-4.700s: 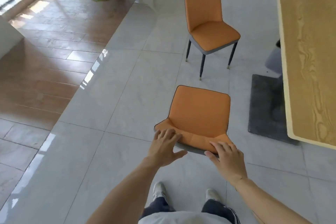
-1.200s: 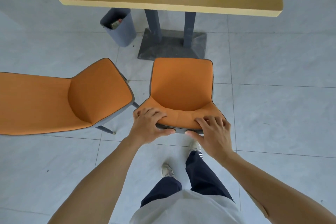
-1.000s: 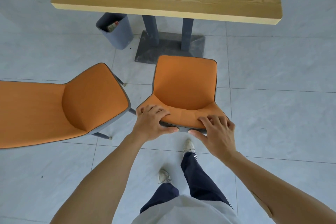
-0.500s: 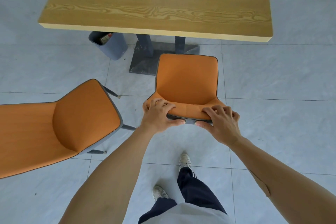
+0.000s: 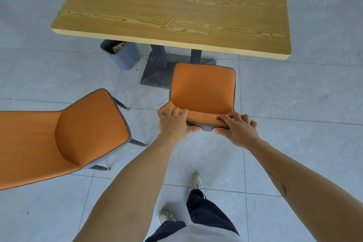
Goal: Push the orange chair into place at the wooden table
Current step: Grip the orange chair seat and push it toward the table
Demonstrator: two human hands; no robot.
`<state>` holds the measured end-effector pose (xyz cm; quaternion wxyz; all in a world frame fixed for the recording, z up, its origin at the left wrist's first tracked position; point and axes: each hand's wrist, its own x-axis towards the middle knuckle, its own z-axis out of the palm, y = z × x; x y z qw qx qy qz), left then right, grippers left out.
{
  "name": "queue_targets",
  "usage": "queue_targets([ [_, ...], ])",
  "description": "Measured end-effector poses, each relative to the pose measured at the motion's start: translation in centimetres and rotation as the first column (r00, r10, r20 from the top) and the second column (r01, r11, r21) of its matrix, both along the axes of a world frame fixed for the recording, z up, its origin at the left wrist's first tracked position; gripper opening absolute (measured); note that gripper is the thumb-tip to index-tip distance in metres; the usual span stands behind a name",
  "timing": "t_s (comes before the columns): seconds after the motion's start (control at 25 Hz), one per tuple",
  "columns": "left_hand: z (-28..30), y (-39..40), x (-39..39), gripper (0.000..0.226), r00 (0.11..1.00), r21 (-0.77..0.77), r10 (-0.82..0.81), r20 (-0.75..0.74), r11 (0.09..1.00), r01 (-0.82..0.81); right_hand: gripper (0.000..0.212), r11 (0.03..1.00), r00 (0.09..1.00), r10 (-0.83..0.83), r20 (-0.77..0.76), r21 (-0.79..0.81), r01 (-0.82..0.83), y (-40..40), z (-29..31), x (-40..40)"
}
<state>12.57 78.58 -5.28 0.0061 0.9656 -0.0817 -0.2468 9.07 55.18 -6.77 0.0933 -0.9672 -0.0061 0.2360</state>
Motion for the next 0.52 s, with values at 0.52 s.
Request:
queue_targets([
  [0.52, 2.5, 22.5, -14.1, 0.066, 0.927, -0.260, 0.376, 0.006, 0.895, -0.362, 0.053, 0.934, 0.948, 0.301, 0.106, 0.169, -0.316, 21.9, 5.4, -3.5],
])
